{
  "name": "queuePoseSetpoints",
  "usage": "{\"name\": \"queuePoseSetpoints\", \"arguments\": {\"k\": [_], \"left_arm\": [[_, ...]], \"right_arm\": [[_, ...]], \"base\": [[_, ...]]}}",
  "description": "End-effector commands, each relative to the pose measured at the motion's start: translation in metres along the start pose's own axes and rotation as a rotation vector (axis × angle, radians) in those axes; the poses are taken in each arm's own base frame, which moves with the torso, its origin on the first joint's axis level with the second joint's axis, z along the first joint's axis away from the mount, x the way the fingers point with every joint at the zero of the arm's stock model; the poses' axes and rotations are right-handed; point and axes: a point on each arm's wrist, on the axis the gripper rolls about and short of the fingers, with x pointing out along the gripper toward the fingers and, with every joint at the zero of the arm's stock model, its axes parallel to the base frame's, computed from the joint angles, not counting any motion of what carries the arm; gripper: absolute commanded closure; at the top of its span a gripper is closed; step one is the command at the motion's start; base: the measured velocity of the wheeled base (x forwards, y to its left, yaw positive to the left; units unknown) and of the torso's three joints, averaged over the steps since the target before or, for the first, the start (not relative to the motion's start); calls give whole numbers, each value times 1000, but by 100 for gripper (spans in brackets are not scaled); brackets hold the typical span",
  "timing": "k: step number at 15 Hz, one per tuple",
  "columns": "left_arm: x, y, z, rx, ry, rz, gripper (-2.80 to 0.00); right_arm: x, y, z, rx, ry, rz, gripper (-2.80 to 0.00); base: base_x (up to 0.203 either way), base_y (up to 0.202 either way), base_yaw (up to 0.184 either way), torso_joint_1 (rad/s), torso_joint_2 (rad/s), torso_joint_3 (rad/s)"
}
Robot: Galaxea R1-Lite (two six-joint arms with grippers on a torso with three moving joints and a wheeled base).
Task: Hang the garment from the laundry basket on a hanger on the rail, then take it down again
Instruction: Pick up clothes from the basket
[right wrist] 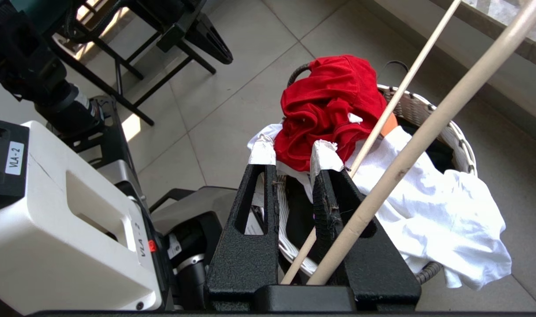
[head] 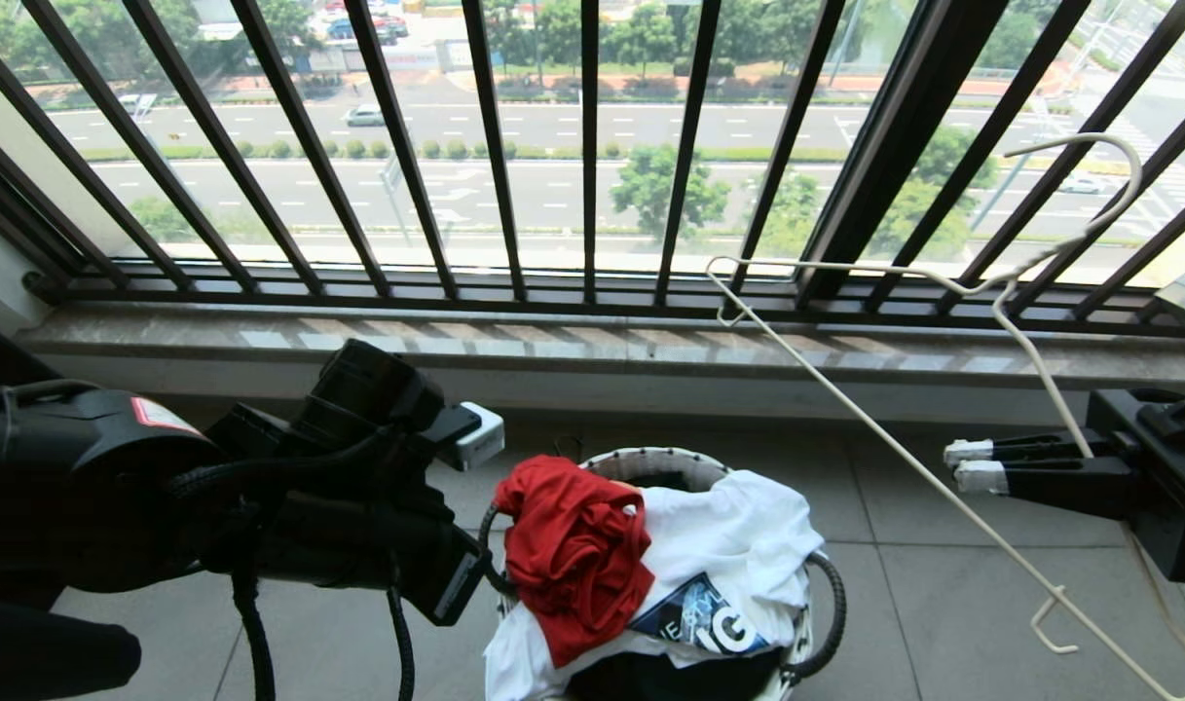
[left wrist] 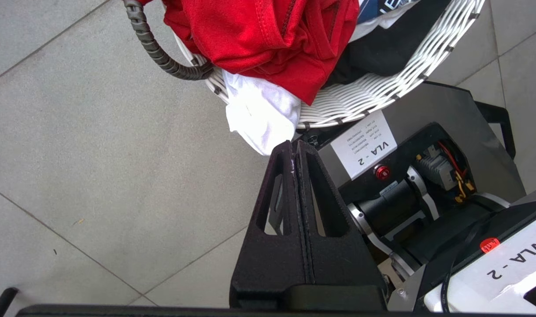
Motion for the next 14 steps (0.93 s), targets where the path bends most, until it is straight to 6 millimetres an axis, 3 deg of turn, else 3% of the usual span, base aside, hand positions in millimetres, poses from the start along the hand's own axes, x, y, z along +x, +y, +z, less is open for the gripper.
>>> {"name": "queuePoseSetpoints", "arguments": {"k": [1, 4, 5, 9, 14], "left_arm": [[36, -5, -4, -3, 105, -7, 0], [50, -12, -5, -13, 103, 1, 0], [56, -14, -4, -32, 98, 15, -280], [93, -13, -4, -42, 78, 179, -280], [106, -17, 0, -70, 16, 225, -280]], "right_arm": [[0, -1, 0, -1, -1, 7, 0], [0, 0, 0, -1, -2, 7, 0], [0, 0, 0, -3, -3, 7, 0], [0, 0, 0, -3, -3, 7, 0], [0, 0, 0, -2, -2, 7, 0]], "base": [[0, 0, 0, 0, 0, 0], [0, 0, 0, 0, 0, 0], [0, 0, 0, 0, 0, 0], [0, 0, 0, 0, 0, 0], [0, 0, 0, 0, 0, 0]]}}
